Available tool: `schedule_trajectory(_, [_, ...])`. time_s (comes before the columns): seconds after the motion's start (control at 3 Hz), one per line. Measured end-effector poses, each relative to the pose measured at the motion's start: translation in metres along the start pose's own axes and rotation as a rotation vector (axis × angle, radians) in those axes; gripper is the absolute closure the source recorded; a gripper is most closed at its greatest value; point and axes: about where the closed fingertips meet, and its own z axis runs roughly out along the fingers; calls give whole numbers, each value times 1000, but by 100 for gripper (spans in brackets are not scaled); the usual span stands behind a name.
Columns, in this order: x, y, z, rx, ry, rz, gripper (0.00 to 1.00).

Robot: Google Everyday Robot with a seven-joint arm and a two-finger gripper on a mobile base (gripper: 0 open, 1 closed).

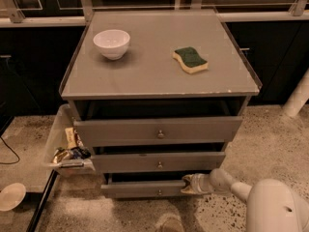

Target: Open bottom drawer

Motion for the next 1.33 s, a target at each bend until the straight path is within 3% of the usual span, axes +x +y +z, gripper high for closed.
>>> schedule_trajectory(0.33, [5, 12, -4, -40, -30, 4, 42])
schedule_trajectory(1.0, [21, 44, -42, -86, -56, 4, 88])
schedule_trajectory(1.33, [19, 47, -44, -90, -58, 2, 100])
